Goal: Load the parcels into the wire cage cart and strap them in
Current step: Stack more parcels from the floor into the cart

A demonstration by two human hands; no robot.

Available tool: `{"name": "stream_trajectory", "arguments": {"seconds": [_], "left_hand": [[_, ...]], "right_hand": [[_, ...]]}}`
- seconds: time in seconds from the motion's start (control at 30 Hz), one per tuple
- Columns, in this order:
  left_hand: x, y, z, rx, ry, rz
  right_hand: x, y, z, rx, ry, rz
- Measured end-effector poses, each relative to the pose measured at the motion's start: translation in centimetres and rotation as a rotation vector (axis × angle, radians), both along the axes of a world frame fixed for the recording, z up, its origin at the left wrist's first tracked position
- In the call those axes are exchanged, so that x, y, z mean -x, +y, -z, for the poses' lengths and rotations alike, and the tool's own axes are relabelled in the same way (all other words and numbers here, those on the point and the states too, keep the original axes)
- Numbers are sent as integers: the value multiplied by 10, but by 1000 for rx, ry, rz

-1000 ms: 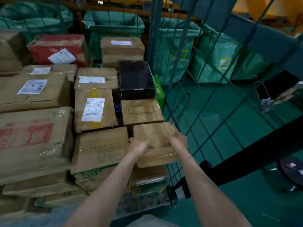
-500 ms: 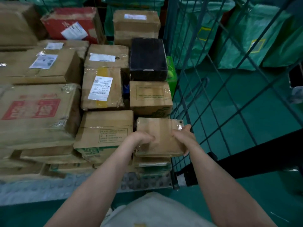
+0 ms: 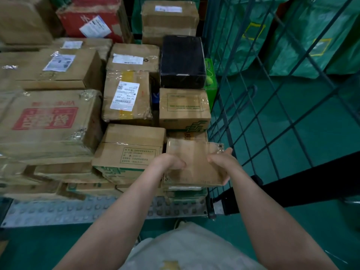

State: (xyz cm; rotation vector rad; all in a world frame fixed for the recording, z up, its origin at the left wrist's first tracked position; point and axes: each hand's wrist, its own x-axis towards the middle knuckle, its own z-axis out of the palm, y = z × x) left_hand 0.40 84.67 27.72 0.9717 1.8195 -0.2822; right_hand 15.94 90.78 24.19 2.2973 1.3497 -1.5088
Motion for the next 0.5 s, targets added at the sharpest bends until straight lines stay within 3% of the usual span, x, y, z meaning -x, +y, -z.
{"name": "stream_trajectory", "arguments": {"seconds": [0.1,0.27,0.5], "left_hand": [[-3,-1,-1,-20,10,-40],[-11,-5,8,-42,117,70],[-13,-10,11,-182,486,233]], "right_hand": [[-8,-5,3,34,-2,-2],[-5,-16,16,-18,-51,-25],[-1,-18,22,-76,-44,-49]]}}
